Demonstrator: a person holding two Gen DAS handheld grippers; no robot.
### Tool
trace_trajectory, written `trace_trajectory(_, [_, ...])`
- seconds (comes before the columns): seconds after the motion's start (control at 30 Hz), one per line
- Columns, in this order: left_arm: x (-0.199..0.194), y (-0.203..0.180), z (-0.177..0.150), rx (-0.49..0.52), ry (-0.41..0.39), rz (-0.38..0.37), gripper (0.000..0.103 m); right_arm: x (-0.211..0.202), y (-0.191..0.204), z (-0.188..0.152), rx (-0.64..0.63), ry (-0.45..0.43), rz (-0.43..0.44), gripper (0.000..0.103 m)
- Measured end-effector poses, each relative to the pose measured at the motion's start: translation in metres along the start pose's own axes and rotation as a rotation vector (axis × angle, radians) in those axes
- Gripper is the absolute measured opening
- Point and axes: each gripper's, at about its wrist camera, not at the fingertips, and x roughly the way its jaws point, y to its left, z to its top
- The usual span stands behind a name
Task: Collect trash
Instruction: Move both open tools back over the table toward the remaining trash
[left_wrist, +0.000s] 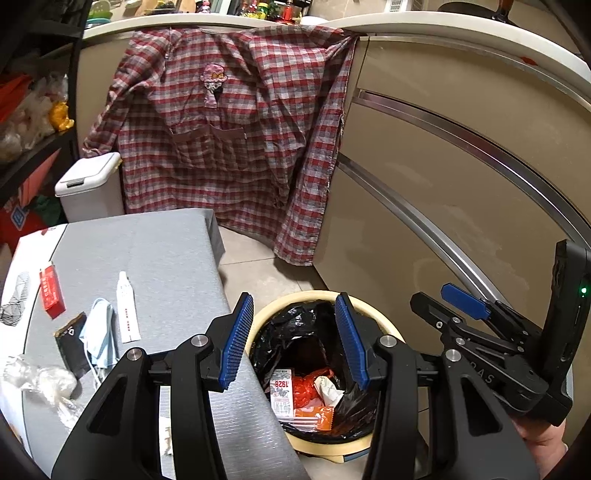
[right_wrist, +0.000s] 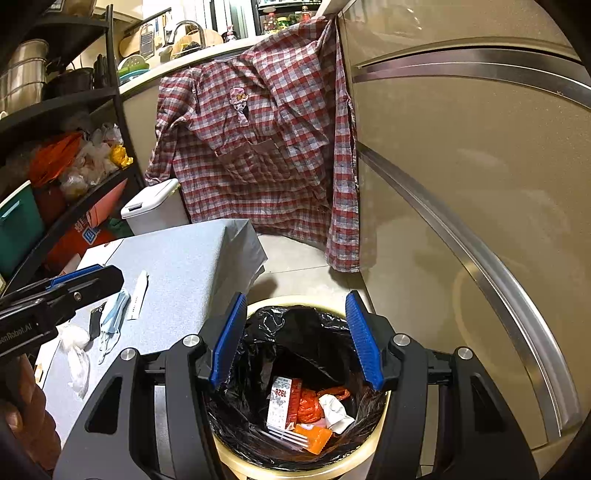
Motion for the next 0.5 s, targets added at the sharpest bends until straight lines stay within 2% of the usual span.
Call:
trace_trajectory(0.33, [-0.022, 0.030, -0.003, -0.006, -0.021, 0.045, 0.045, -0.001, 0.037, 0.000, -0.027, -0.021, 0.032, 0.054])
trace_trajectory(0.43, [-0.033, 0.052, -0.006, -0.018, -0.029, 0.076, 0.045, -0.001, 0.056, -0.001, -0.046, -0.032, 0.057, 0.042])
trace_trajectory(0.5, [-0.041, 0.069, -0.009, -0.031, -0.033, 0.099, 0.045, 0.000, 0.069, -0.003, -0.055, -0.036, 0.081, 0.028])
